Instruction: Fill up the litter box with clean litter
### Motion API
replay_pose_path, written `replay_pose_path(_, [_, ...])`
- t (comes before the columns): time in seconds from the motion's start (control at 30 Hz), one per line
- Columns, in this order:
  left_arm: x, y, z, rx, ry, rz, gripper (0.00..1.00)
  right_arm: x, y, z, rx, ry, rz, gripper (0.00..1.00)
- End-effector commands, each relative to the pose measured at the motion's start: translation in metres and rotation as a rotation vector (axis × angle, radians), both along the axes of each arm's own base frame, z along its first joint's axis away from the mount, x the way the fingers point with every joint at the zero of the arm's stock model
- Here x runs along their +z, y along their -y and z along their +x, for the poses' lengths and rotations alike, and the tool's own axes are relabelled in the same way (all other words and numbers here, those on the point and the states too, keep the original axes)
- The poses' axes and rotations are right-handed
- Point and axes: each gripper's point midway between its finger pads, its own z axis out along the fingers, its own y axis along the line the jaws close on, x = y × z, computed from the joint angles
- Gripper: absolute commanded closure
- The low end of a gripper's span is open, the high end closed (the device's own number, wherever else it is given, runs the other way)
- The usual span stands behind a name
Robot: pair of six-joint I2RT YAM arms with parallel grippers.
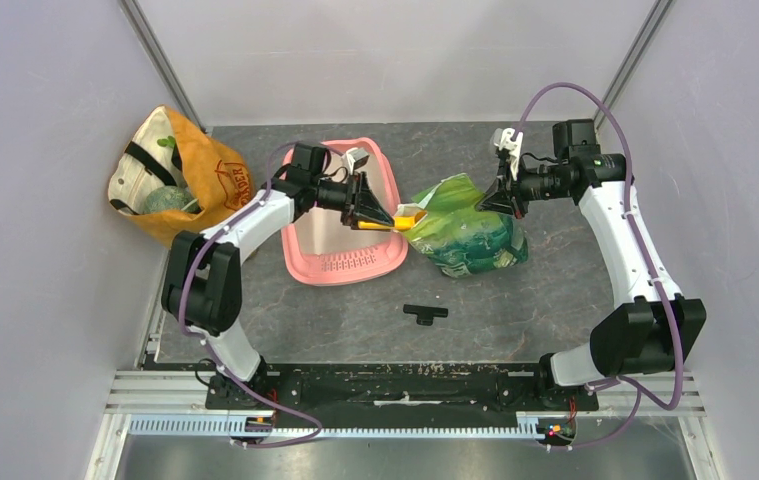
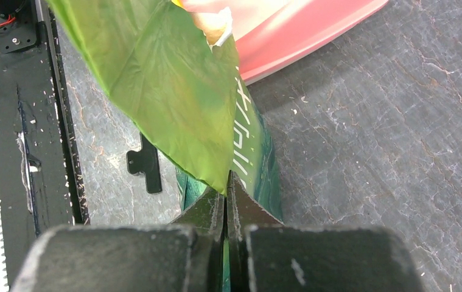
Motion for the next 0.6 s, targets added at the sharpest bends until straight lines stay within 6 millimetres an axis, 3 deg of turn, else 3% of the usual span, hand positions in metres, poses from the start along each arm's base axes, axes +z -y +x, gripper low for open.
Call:
replay_pose_path(0.0, [0.03, -0.018, -0.011, -0.064, 0.092, -0.075, 0.98, 0.033, -0.005, 0.0, 0.019, 0.106, 0.05, 1.0])
replay_pose_path(0.57, [0.043, -0.055, -0.015, -0.067, 0.098, -0.134, 0.98, 0.027, -0.006, 0.005, 0.022, 0.091, 0.048, 1.0])
